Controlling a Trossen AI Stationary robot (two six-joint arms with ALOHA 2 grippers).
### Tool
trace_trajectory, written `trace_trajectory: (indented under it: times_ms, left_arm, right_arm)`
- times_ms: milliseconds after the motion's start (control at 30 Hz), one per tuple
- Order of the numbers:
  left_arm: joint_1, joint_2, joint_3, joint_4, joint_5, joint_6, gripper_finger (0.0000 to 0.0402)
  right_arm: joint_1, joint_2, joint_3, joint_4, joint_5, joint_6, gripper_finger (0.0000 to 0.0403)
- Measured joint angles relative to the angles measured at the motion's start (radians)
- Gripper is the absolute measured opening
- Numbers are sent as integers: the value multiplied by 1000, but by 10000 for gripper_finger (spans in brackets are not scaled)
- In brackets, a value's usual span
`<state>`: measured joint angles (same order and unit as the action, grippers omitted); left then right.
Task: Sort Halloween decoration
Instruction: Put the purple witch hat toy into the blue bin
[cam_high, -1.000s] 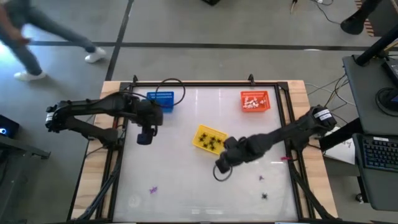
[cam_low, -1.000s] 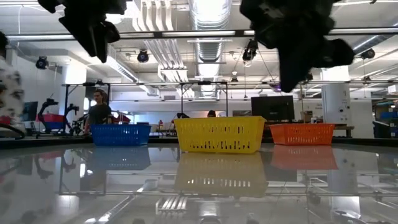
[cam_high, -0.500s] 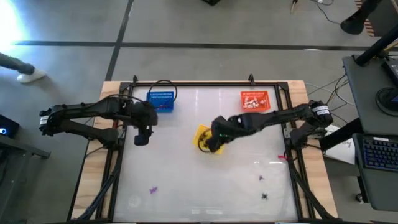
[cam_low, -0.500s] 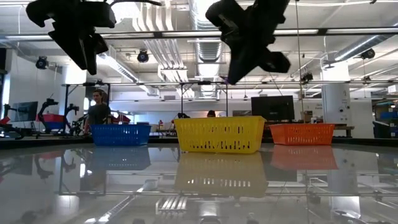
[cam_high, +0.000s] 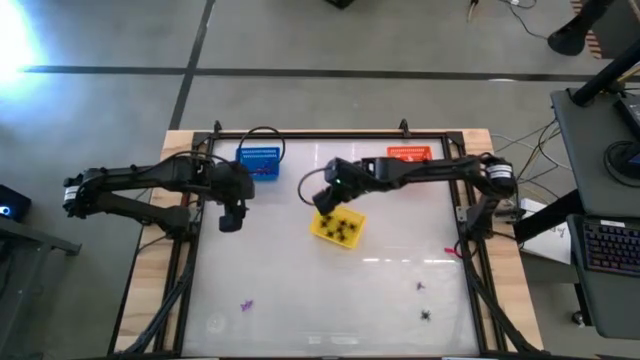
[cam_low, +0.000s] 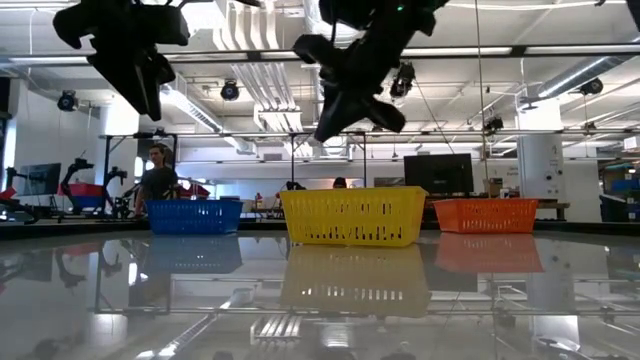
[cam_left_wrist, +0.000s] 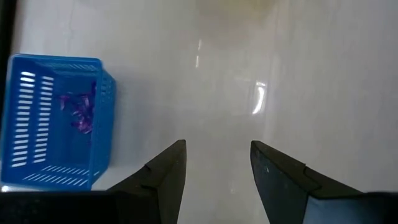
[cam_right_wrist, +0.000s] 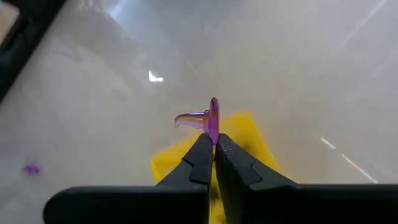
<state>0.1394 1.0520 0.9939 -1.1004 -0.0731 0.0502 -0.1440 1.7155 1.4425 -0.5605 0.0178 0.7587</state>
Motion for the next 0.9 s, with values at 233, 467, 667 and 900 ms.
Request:
trace_trajectory:
  times_ms: [233, 467, 667, 900]
  left_arm:
    - [4, -4, 0, -3, -99, -1, 162]
    - [65, -24, 0, -70, -199, -18, 162]
    - [120, -65, 0, -100, -199, -51, 162]
    - [165, -115, 0, -105, -207, -99, 162]
  right_arm:
    - [-73, 128, 153, 9, -47, -100, 8]
    - [-128, 256, 308, 10, -153, -193, 8]
    - [-157, 351, 446, 8, -218, -264, 9]
    - [-199, 471, 605, -39, -277, -325, 9]
